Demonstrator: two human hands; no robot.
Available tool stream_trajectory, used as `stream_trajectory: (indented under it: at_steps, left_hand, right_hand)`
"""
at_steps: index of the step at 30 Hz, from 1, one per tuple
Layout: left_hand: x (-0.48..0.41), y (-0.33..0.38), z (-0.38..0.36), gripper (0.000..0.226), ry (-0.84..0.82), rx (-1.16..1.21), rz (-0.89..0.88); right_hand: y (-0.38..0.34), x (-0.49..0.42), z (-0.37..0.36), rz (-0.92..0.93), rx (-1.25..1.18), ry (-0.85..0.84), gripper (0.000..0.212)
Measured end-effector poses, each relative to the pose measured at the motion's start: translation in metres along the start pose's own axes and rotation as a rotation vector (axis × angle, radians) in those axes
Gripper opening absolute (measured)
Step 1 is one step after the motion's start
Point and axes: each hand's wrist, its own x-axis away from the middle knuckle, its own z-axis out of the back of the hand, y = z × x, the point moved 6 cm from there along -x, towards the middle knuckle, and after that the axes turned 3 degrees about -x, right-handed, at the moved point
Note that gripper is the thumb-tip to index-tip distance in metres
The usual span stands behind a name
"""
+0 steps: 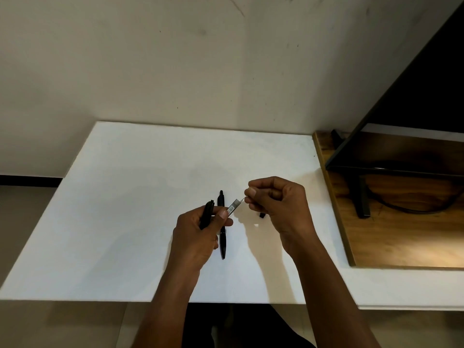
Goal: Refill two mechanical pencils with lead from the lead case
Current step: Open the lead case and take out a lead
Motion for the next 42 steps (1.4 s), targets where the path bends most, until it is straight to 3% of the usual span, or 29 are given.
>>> stream_trajectory:
  at_steps: [8, 13, 16, 21, 31, 36, 39, 42]
  left_hand:
    - [0.000, -0.004, -0.001, 0.011, -0.037, 0.008, 0.031]
    - [0.001, -0.004, -0.005, 0.011, -0.050, 0.050, 0.041]
    - [0.001, -0.004, -0.005, 0.009, -0.048, 0.053, 0.044]
    - [0.000, -0.006, -0.005, 0.009, -0.016, 0.020, 0.049]
    - [0.000, -0.004, -0.004, 0.008, -0.004, 0.022, 0.050]
    - [0.001, -0.002, -0.004, 0.008, -0.004, 0.007, 0.030]
    - [0.002, 0.000, -0.005, 0.008, 0.001, -0.017, 0.004]
    - [0.002, 0.000, -0.005, 0.008, 0.016, -0.059, -0.014]
  right_hand:
    - [0.001, -0.003, 0.012, 0.037, 0.023, 0.148, 0.009]
    - [0.001, -0.005, 0.033, -0.015, -0.210, 0.256, 0.012]
    - [0.002, -0.003, 0.032, -0.147, -0.299, 0.144, 0.017]
    - [0.007, 0.007, 0.009, -0.320, -0.145, -0.152, 0.021]
    - [0.002, 0.008, -0.003, -0.236, 0.025, -0.267, 0.020]
    - [0.000, 0.001, 0.018, -0.182, -0.042, -0.074, 0.021]
    - [0.003, -0.003, 0.043, -0.162, 0.126, 0.086, 0.016]
    - [0.007, -0.003, 0.052, -0.189, 0.285, 0.090, 0.015]
